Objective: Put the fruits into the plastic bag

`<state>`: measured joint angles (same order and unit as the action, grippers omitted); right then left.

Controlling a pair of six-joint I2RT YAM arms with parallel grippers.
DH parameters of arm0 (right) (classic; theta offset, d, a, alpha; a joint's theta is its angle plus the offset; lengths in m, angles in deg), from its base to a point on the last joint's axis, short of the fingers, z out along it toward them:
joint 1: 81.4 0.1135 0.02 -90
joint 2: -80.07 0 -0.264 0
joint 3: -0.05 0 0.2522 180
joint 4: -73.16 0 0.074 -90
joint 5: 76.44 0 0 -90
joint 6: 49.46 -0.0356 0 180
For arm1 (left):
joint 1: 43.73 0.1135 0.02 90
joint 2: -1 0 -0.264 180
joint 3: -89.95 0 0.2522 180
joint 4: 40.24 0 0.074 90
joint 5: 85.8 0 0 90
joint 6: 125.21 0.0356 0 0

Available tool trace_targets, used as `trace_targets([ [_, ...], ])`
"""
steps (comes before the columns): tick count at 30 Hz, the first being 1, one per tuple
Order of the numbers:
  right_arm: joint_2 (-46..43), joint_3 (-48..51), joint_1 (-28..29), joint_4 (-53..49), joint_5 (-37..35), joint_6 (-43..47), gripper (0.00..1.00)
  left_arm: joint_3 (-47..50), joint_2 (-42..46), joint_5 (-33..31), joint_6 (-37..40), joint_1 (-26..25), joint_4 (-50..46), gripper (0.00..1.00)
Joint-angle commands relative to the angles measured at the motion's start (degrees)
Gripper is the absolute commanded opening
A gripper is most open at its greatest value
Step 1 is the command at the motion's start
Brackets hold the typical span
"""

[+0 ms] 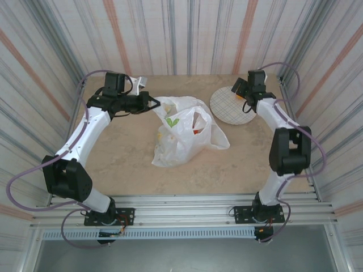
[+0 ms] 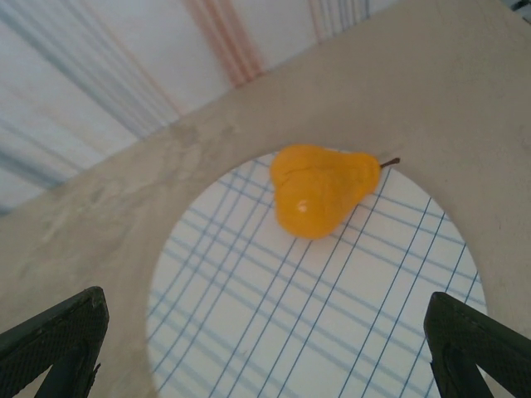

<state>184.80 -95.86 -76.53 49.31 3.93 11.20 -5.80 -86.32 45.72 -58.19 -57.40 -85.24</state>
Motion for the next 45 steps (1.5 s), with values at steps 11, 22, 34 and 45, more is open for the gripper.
trace_targets([
  [11,25.90,-30.64,1.68,-15.92,-16.02,17.59,0.99,-0.09,0.49,0.49,0.58,-0.17,-0.36,0.00],
  [22,36.55,-41.18,3.05,-16.89,-19.38,32.40,0.98,-0.10,-0.28,0.32,0.57,-0.20,-0.56,0.00],
  [34,43.60,-49.03,2.34,-19.53,-19.68,37.14,0.93,-0.26,-0.65,0.41,0.63,-0.29,-0.80,0.00],
  [45,43.99,-49.59,1.51,-20.93,-19.84,39.39,0.79,-0.36,-0.76,0.41,0.73,-0.30,-0.93,0.00],
])
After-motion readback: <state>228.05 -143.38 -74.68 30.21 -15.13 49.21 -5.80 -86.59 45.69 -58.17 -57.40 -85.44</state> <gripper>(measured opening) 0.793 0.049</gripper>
